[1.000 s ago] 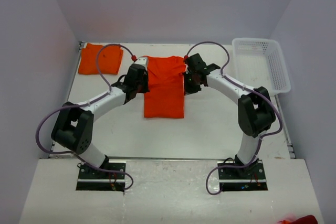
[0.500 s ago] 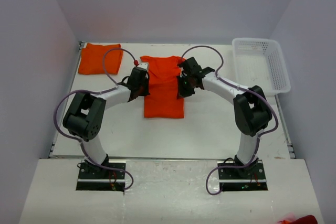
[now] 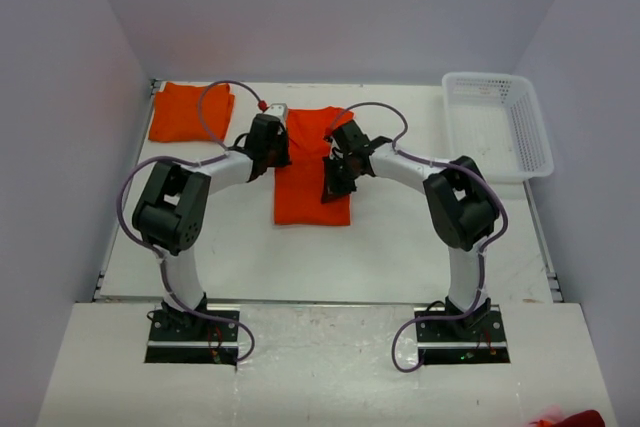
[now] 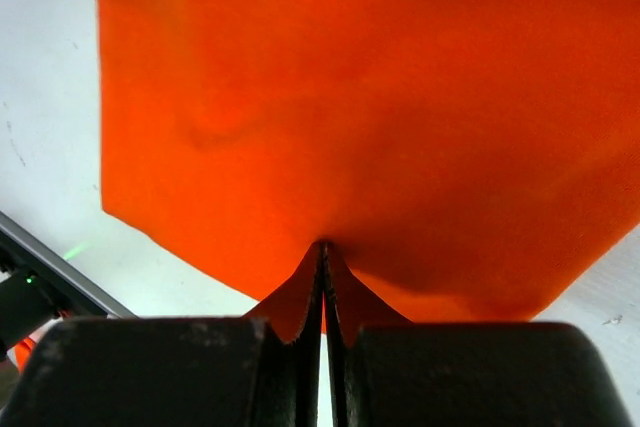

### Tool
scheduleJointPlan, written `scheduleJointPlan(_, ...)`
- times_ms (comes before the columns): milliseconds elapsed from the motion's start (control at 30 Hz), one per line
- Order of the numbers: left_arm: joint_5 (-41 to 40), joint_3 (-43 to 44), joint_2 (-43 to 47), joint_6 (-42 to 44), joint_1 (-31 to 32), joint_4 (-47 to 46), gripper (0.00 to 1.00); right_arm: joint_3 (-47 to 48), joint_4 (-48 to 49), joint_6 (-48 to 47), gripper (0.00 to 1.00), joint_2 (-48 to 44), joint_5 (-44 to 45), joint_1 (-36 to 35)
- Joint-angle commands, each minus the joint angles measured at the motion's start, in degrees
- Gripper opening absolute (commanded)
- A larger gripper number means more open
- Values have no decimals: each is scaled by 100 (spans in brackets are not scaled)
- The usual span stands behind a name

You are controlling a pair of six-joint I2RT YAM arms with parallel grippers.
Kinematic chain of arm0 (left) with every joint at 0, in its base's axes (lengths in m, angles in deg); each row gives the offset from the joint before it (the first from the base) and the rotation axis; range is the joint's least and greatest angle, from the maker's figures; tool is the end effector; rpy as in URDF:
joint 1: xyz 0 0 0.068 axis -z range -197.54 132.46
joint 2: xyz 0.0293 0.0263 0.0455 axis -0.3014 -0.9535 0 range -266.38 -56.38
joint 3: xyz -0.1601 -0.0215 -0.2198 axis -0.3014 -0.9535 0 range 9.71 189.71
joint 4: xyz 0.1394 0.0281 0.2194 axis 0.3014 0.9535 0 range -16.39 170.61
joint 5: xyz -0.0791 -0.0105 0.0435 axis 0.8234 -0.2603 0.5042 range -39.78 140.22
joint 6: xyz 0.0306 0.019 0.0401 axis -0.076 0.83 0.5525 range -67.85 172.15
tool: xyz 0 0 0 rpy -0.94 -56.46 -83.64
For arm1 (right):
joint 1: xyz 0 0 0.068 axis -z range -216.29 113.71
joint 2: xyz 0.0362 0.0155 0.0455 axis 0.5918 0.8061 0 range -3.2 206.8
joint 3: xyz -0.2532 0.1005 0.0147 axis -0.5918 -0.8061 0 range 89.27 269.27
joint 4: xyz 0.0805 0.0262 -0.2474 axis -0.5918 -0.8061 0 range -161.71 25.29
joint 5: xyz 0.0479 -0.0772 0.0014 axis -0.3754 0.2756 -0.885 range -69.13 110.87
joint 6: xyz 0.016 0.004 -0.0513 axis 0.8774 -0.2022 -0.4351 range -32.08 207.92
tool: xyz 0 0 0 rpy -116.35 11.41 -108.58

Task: Fold and stack the t-shirts
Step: Fold the folded rectangular tshirt in 1/3 of the way

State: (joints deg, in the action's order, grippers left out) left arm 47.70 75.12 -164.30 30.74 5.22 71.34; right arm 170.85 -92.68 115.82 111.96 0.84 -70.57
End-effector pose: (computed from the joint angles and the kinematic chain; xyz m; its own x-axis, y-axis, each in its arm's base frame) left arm 0.3751 -0.1556 0.1726 -0.6843 -0.1084 -0.7211 0.1136 0.9610 -0.2522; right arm 0.3407 0.2470 0.1725 -0.9527 -0.1175 -0.2802 -0.2470 0.8365 0.4891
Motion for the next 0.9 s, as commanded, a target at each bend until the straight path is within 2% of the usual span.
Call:
scheduleJointPlan(0,217,227,-150,119,-132,-345,0,-212,160,251,0,16,192,-43)
scheduleJointPlan(133,217,350,-431,163,-211,-433,0,-564,291,383,0,33,289,-52)
scheduleJointPlan(333,665,446,-844,76,-290,-784,0,-959,380,646,0,-19,543,-70)
scheduleJointPlan(533,666,561,-1082,84,-334,-828,0,-1346,371,831,0,-116,825,-87)
scheduleJointPlan(700,481,280,-705,84,-325,-863,0,-1645,520,700,0,-230,992,-96)
scheduleJointPlan(867,402,-36,7,49,-325,-715,0,-1497,336,576,0,-353,1264,-79)
